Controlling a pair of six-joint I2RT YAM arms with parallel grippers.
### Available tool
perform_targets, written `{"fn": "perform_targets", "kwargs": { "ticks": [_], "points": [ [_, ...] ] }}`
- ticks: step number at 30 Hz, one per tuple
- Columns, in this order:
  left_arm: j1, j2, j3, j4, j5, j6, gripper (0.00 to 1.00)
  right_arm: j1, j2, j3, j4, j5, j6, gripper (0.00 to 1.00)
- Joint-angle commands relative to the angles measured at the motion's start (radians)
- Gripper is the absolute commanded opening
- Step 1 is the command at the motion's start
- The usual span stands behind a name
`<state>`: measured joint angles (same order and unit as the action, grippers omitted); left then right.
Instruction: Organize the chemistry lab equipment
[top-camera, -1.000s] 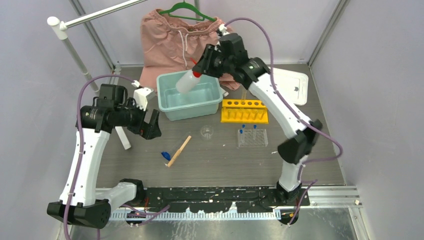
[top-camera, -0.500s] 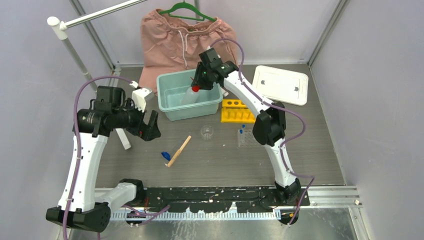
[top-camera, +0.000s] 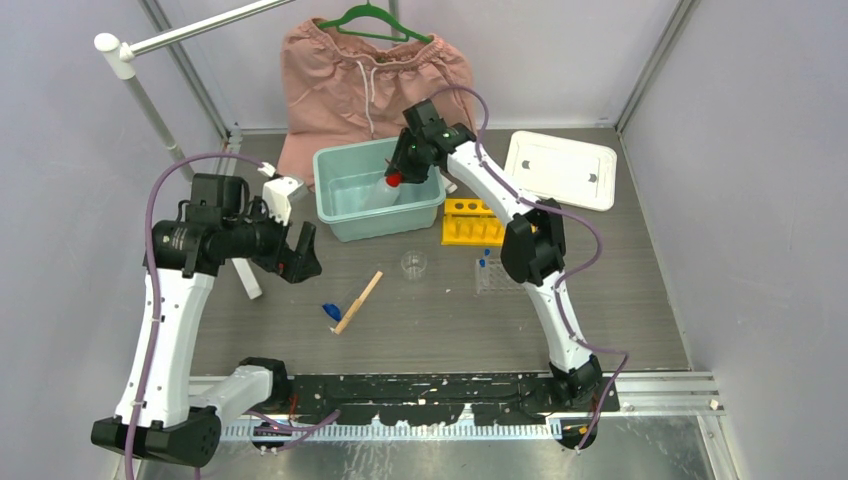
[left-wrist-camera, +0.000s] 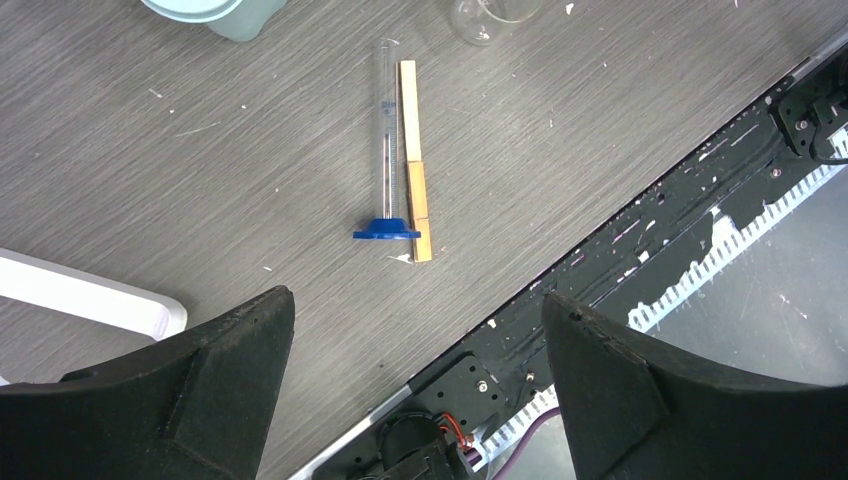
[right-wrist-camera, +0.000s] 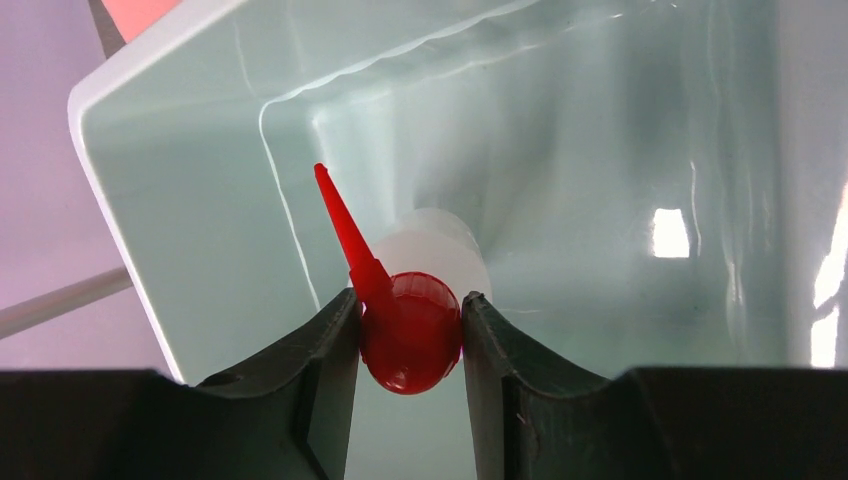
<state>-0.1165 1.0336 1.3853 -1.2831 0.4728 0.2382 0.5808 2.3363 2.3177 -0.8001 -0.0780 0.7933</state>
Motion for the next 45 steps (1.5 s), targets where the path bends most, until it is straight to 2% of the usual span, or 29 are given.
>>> {"fn": "perform_targets", "kwargs": {
  "ticks": [1,4,6,10,12,17,19,20,21,29,33,37,42,45],
  "points": [
    [0.005,-0.023,0.008,0.023,0.030,-0.014,0.94,-0.012,0.009,0.026,0.090,-0.068,0.051,0.19],
    [0.005,-0.026,0.009,0.024,0.030,-0.014,0.94,-0.019,0.026,0.043,0.100,-0.088,0.066,0.19],
    [0.004,-0.027,0.010,0.027,0.027,-0.011,0.94,-0.022,0.041,0.057,0.098,-0.099,0.068,0.24],
    [0.005,-0.024,0.024,0.028,0.019,-0.018,0.96,-0.023,0.073,0.102,0.034,-0.058,0.045,0.49],
    [0.005,-0.024,0.024,0.027,0.019,-0.020,0.97,-0.023,0.063,0.103,0.010,-0.013,0.035,0.65],
    [0.005,-0.021,0.012,0.024,0.024,-0.015,0.99,-0.007,0.005,0.100,0.002,0.072,-0.017,0.85],
    [0.004,-0.021,0.011,0.027,0.029,-0.015,0.99,0.004,-0.013,0.115,-0.006,0.118,-0.041,0.90],
    [0.004,-0.021,0.009,0.030,0.031,-0.015,0.98,0.010,-0.023,0.124,-0.012,0.134,-0.051,0.98],
    [0.005,-0.021,0.009,0.032,0.033,-0.016,0.98,0.013,-0.032,0.128,-0.016,0.145,-0.061,1.00],
    [0.005,-0.021,0.000,0.037,0.038,-0.020,0.97,0.079,-0.111,0.156,-0.055,0.213,-0.142,1.00],
    [0.005,-0.026,-0.012,0.039,0.033,-0.020,0.97,0.161,-0.195,0.116,-0.063,0.277,-0.266,1.00],
    [0.005,-0.030,-0.033,0.040,0.023,-0.010,0.97,0.232,-0.409,-0.205,0.072,0.316,-0.369,1.00],
    [0.004,-0.049,-0.097,0.082,0.013,0.033,0.98,0.231,-0.622,-0.553,0.132,0.281,-0.325,1.00],
    [0.004,-0.057,-0.124,0.096,0.010,0.052,0.99,0.236,-0.728,-0.746,0.158,0.277,-0.309,0.82]
  ]
}}
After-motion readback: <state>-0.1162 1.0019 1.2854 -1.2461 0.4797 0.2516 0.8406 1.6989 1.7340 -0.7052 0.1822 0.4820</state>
